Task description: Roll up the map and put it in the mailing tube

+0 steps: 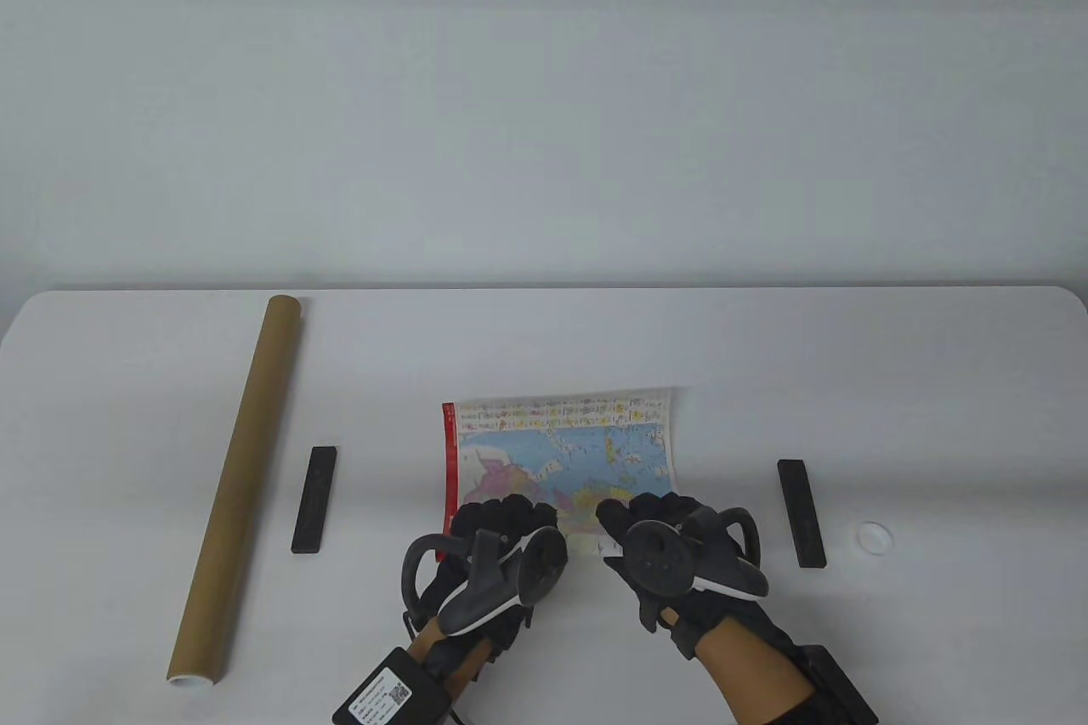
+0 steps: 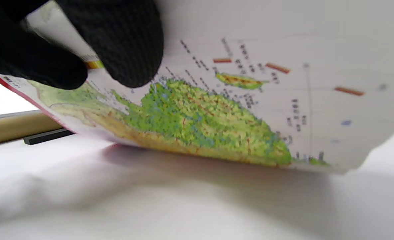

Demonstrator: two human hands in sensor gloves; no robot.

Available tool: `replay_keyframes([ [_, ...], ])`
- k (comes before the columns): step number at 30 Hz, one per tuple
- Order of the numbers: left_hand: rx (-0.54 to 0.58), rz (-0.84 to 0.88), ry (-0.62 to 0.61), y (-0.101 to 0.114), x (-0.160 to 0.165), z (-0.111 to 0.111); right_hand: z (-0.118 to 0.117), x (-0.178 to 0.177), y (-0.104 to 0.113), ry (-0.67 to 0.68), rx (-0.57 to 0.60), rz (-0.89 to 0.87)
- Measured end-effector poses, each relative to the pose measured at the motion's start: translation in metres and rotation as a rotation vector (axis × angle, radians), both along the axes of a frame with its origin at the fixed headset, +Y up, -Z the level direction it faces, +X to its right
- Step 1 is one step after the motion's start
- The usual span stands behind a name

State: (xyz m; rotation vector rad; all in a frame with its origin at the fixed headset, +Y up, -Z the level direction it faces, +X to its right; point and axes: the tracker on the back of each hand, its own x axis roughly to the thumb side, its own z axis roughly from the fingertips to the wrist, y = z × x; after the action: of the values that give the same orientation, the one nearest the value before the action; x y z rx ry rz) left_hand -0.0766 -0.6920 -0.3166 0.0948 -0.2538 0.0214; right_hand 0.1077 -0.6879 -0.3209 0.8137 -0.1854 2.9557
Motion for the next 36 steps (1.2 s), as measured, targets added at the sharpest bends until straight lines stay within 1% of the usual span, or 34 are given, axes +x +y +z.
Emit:
replay_keyframes([
  [3, -0.080, 0.065, 0.021, -0.002, -0.005, -0.005, 0.010, -0.008, 0.005, 0.025, 0.118, 0.071],
  [6, -0.157, 0.134, 0.029, -0.004, -0.011, -0.010, 0.016, -0.015, 0.008, 0.042, 0.171, 0.104],
  [8, -0.226, 0.210, 0.028, -0.005, -0.016, -0.012, 0.019, -0.018, 0.007, 0.044, 0.237, 0.137],
  [11, -0.301, 0.260, 0.006, -0.007, -0.018, -0.014, 0.019, -0.019, 0.007, 0.031, 0.258, 0.162],
  [12, -0.307, 0.261, -0.009, -0.007, -0.017, -0.014, 0.018, -0.019, 0.006, 0.024, 0.262, 0.166],
  [14, -0.282, 0.240, -0.019, -0.007, -0.015, -0.013, 0.016, -0.018, 0.006, 0.016, 0.237, 0.166],
  [16, -0.238, 0.194, -0.039, -0.005, -0.012, -0.010, 0.013, -0.016, 0.004, 0.006, 0.182, 0.135],
  [18, -0.150, 0.112, -0.047, -0.003, -0.007, -0.005, 0.007, -0.013, 0.001, -0.004, 0.097, 0.100],
  [21, -0.050, -0.030, -0.044, 0.002, 0.001, 0.003, 0.000, -0.008, -0.002, -0.025, 0.012, 0.050],
  [22, -0.027, -0.058, -0.041, 0.003, 0.003, 0.005, -0.001, -0.006, -0.002, -0.028, -0.005, 0.039],
  [24, 0.015, -0.133, -0.027, 0.005, 0.007, 0.010, -0.007, 0.001, -0.005, -0.040, -0.097, -0.037],
  [27, 0.084, -0.147, -0.038, 0.007, 0.011, 0.014, -0.013, 0.009, -0.008, -0.031, -0.190, -0.133],
  [29, 0.102, -0.145, -0.048, 0.007, 0.011, 0.013, -0.015, 0.012, -0.008, -0.018, -0.229, -0.171],
  [31, 0.119, -0.132, -0.063, 0.007, 0.009, 0.012, -0.013, 0.012, -0.008, -0.008, -0.212, -0.164],
  [33, 0.109, -0.116, -0.057, 0.006, 0.007, 0.010, -0.010, 0.010, -0.006, 0.000, -0.163, -0.141],
  [36, 0.055, -0.066, -0.043, 0.005, 0.000, 0.005, -0.001, 0.003, -0.001, 0.027, -0.037, -0.066],
])
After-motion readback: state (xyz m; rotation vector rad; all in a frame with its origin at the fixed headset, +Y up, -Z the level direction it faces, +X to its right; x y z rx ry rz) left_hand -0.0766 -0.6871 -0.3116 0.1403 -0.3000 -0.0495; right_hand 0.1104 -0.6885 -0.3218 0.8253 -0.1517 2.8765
